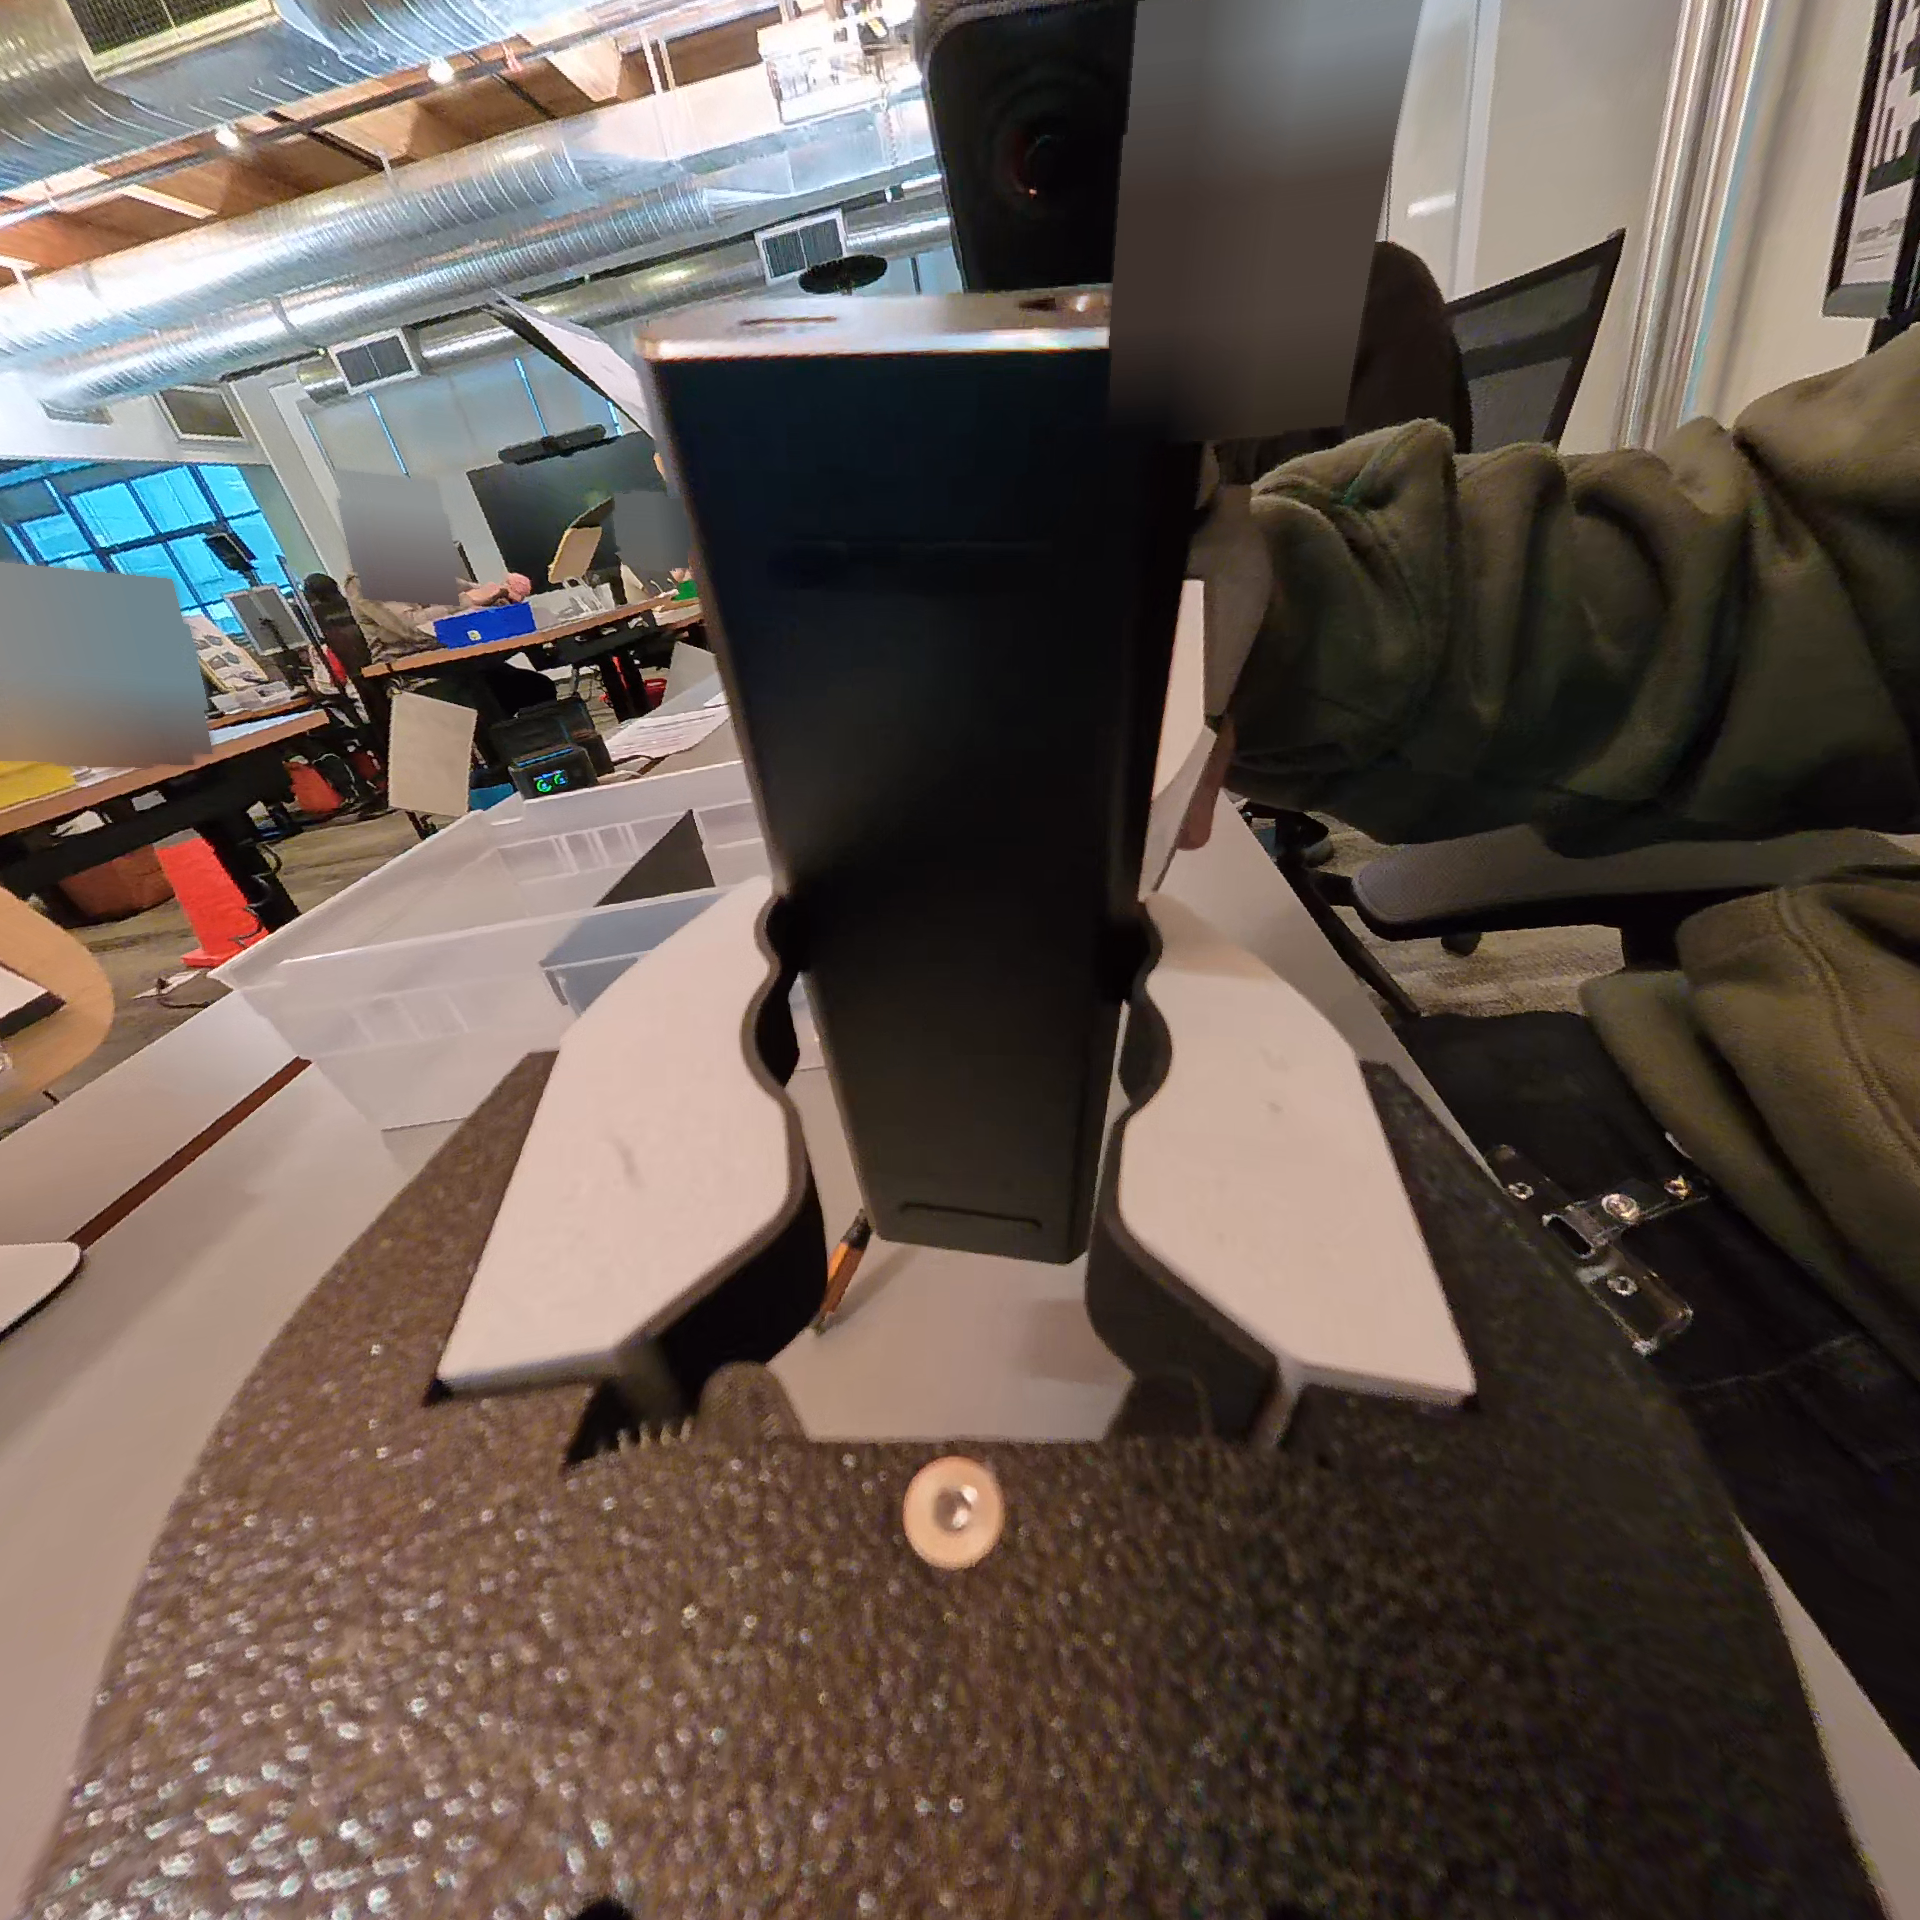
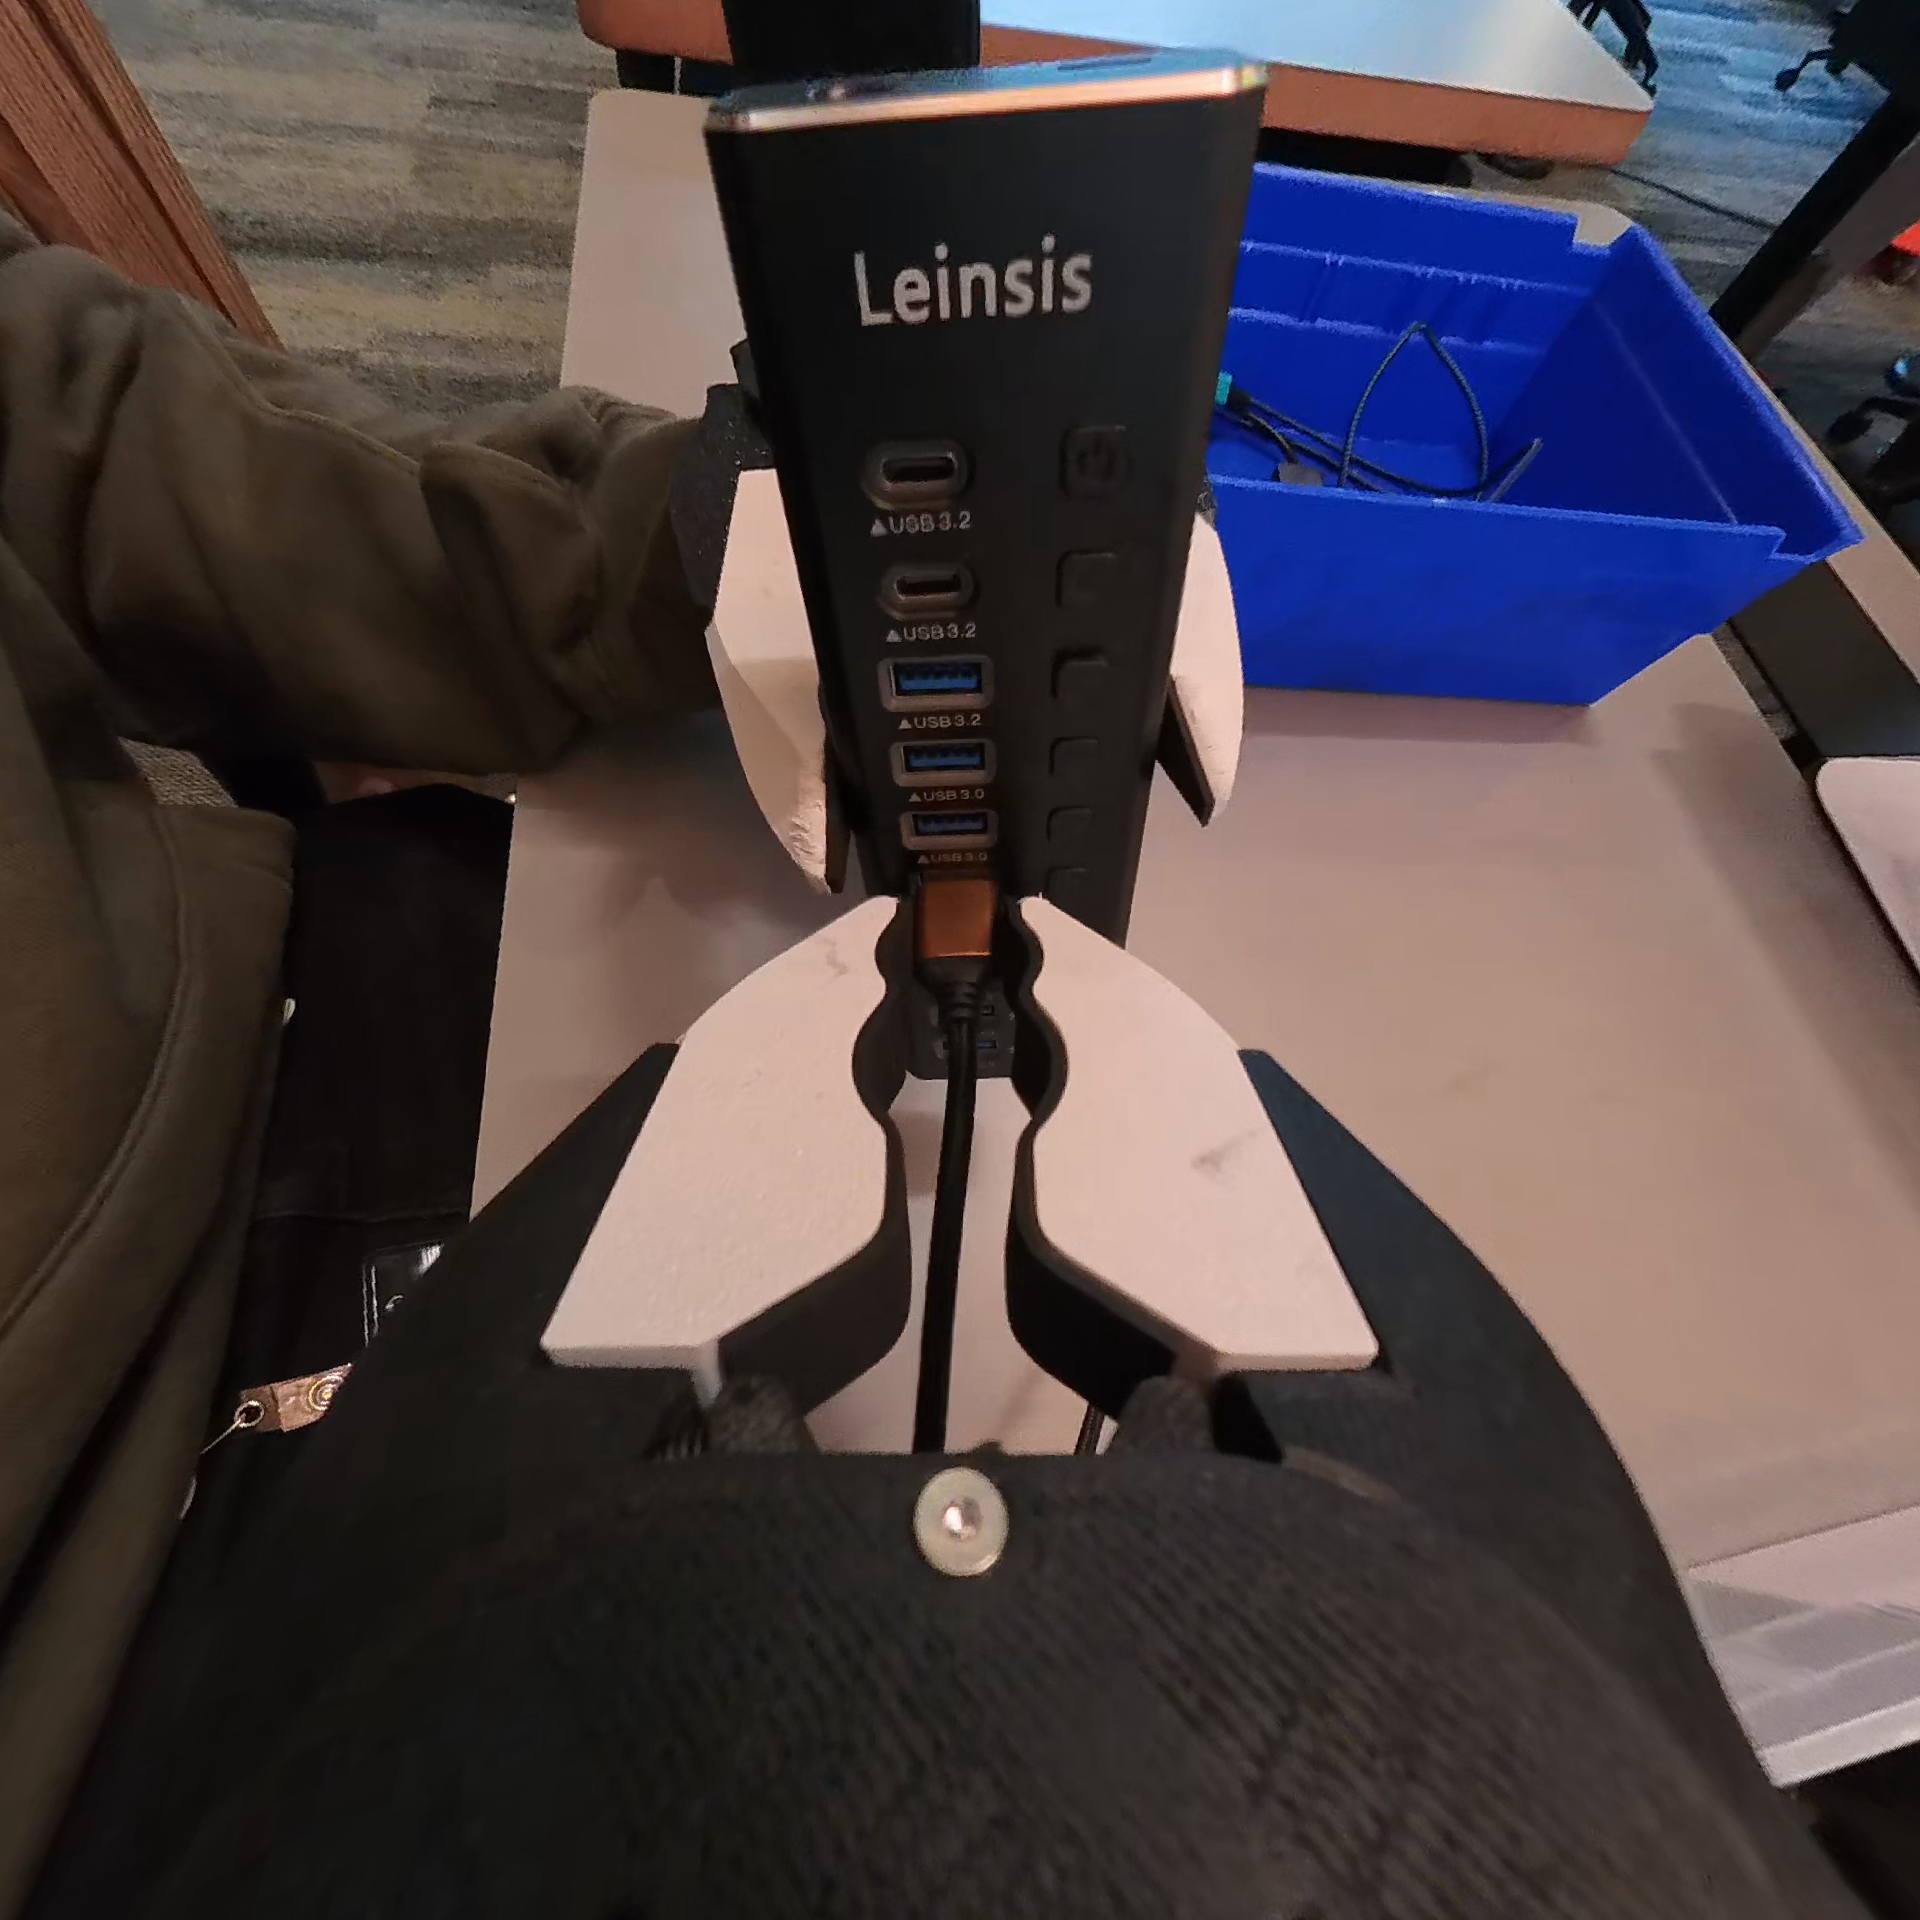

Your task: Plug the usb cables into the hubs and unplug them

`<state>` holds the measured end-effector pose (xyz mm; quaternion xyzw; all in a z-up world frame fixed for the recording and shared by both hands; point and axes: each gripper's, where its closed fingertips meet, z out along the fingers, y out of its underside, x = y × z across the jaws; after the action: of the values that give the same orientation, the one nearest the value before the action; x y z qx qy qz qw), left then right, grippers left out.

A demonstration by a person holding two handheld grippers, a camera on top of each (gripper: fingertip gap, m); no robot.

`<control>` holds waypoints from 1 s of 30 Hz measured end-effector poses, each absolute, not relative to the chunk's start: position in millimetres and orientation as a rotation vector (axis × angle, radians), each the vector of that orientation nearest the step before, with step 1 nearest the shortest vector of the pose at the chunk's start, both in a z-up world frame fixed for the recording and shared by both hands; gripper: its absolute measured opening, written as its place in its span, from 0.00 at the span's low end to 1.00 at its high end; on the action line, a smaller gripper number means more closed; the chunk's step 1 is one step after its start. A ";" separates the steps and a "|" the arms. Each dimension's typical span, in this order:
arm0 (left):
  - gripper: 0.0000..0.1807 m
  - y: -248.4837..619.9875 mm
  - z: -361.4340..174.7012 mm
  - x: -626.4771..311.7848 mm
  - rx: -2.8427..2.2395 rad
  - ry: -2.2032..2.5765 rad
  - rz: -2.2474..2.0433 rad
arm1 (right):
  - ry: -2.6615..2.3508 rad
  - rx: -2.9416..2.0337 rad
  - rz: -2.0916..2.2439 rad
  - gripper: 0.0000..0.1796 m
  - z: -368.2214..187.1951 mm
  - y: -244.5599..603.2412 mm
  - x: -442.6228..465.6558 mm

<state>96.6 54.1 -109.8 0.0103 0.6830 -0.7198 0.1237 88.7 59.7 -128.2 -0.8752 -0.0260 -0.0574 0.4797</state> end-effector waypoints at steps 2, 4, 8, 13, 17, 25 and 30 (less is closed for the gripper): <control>0.33 53.5 -110.6 96.3 0.034 1.993 -2.100 | -0.067 -2.144 -0.140 0.09 -128.2 58.6 88.4; 0.33 53.6 -110.0 98.7 0.020 1.979 -2.098 | -0.055 -2.148 -0.160 0.09 -126.2 58.2 90.9; 0.33 55.2 -110.4 102.3 -0.008 1.965 -2.097 | -0.028 -2.179 -0.183 0.09 -125.9 57.6 93.6; 0.33 51.5 -116.5 100.1 0.001 2.025 -2.071 | -0.051 -2.309 -0.283 0.09 -128.7 48.3 90.8; 0.33 41.4 -118.4 96.7 0.009 2.060 -2.057 | -0.086 -2.410 -0.342 0.09 -125.7 34.9 87.3; 0.33 42.3 -109.9 89.9 0.029 1.991 -2.186 | -0.083 -2.245 -0.260 0.09 -118.4 45.1 80.6; 0.36 35.8 -110.4 81.0 0.033 2.030 -2.263 | -0.088 -2.206 -0.212 0.09 -122.7 47.6 77.0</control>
<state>81.0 35.8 -110.4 0.0108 0.6668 -0.7435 0.0505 77.0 47.6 -122.7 -0.8904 -0.0356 -0.0855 0.4457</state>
